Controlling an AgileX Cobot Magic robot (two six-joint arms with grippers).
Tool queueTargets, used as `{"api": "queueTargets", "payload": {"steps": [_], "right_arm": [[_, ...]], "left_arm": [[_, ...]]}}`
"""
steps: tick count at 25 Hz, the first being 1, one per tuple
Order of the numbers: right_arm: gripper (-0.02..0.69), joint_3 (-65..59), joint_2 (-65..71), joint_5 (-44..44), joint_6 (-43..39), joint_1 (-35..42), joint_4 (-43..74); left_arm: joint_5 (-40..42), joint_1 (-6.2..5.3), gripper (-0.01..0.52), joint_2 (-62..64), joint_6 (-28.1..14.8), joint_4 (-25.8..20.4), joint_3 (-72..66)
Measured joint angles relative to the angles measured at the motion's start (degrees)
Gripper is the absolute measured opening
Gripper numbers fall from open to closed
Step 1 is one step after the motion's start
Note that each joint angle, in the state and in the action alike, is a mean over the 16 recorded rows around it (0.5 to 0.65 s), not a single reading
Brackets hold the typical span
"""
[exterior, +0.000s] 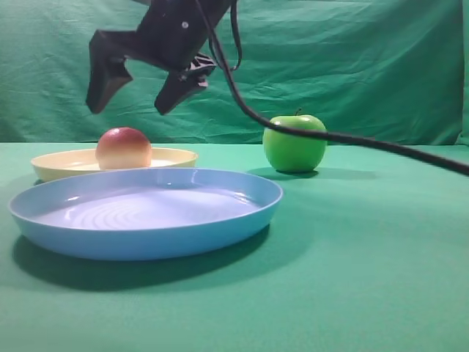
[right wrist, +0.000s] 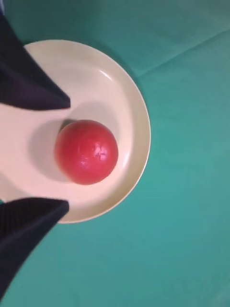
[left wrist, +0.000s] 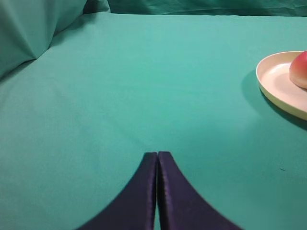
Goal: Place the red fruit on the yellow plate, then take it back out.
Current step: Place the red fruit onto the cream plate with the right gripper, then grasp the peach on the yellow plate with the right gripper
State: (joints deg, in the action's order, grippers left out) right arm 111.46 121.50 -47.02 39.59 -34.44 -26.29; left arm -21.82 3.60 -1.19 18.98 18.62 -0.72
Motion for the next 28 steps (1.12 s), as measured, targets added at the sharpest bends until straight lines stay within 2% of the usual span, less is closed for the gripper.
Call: {"api": "queueTargets", "payload": {"steps": [5, 9, 19, 28], "right_arm": [[0.102, 0.12, -5.27, -7.16, -4.01, 2.69, 1.24], [0.02, 0.14, -9.22, -13.11, -9.06, 5.22, 2.05], [0.0, -2.78, -20.89, -23.46, -20.24, 11.81, 3.96], [0.0, -16.47, -37.59, -23.53, -22.26, 14.16, 5.86]], "left_arm": [[0.0, 0.0, 0.0, 0.0, 0.0, 0.0, 0.0], [0.0, 0.0, 0.0, 0.0, -0.01, 0.0, 0.0], [0.0, 0.0, 0.0, 0.0, -0.06, 0.0, 0.0], [0.0, 0.0, 0.0, 0.0, -0.08, 0.0, 0.0]]}}
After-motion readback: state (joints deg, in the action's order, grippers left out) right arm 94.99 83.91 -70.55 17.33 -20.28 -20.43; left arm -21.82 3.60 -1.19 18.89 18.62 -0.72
